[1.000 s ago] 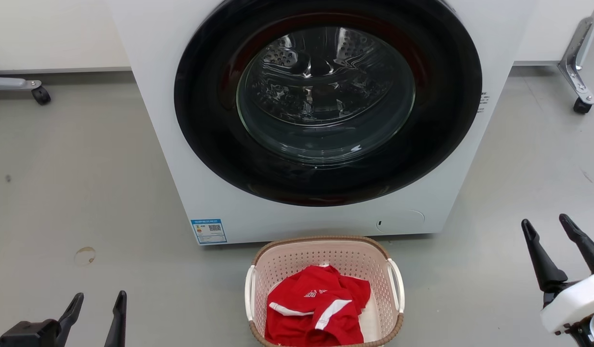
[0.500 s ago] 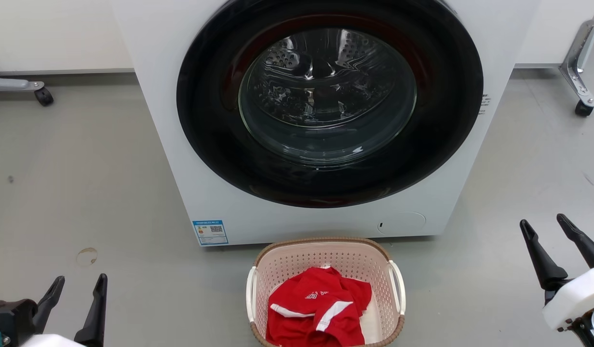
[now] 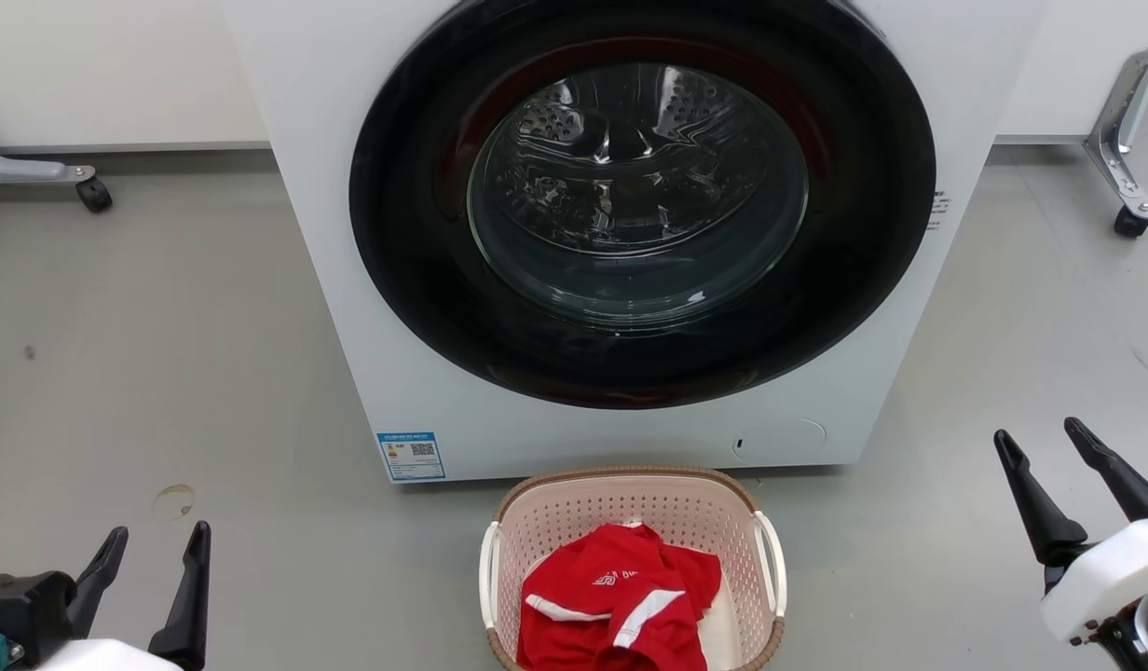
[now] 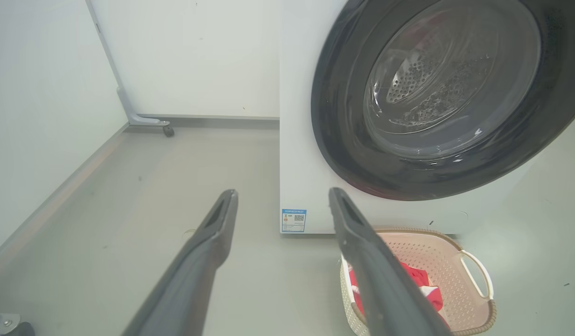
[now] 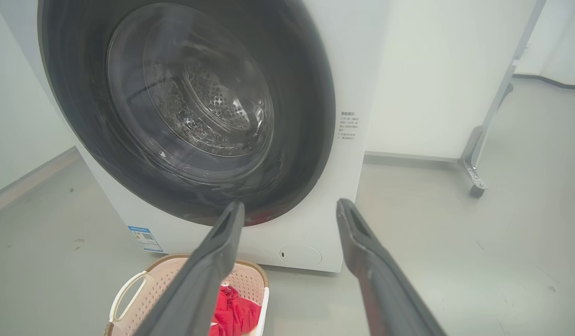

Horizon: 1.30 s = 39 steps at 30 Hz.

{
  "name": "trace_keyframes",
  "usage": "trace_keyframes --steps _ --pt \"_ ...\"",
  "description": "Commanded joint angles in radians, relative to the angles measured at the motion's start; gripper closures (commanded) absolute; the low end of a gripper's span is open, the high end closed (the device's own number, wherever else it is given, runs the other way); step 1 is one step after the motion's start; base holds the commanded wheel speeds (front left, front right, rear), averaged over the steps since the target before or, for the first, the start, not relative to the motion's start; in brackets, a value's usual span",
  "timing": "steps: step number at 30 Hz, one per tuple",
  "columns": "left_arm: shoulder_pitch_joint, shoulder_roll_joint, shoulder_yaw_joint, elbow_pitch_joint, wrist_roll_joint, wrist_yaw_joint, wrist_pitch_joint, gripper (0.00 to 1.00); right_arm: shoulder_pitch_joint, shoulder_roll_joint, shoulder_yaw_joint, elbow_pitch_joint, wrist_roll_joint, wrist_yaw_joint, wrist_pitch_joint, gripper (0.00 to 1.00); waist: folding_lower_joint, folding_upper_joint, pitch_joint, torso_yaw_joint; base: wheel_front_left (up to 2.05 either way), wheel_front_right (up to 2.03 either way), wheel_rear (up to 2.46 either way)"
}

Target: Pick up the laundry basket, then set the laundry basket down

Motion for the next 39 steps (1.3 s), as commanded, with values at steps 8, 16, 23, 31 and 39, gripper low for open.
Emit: trace_keyframes --steps 8,16,23,31,39 --pt "-0.049 0.030 0.042 -0.016 -0.001 0.007 -0.014 0.00 -0.039 -0.034 0.018 -0.026 0.006 -0.003 0.001 0.00 0.0000 -0.0001 -0.016 -0.001 0.00 0.00 0.00" --pt "-0.044 0.028 0.041 -0.009 -0.006 -0.001 -0.018 0.00 -0.034 -0.034 0.020 -0.028 0.005 -0.003 0.005 0.00 0.0000 -0.0001 -0.017 0.001 0.00 0.00 0.00" --pt "-0.047 0.029 0.043 -0.002 -0.008 -0.006 -0.023 0.00 -0.037 -0.034 0.024 -0.027 0.008 -0.003 0.003 0.00 0.0000 -0.0001 -0.016 -0.001 0.00 0.00 0.00" --pt "-0.051 0.030 0.044 0.000 -0.008 -0.006 -0.024 0.00 -0.037 -0.035 0.025 -0.024 0.009 -0.003 -0.001 0.00 0.0000 -0.0001 -0.014 -0.001 0.00 0.00 0.00" --pt "-0.054 0.031 0.040 0.000 -0.005 -0.005 -0.022 0.00 -0.037 -0.036 0.024 -0.022 0.010 -0.003 -0.004 0.00 0.0000 -0.0001 -0.015 0.002 0.00 0.00 0.00"
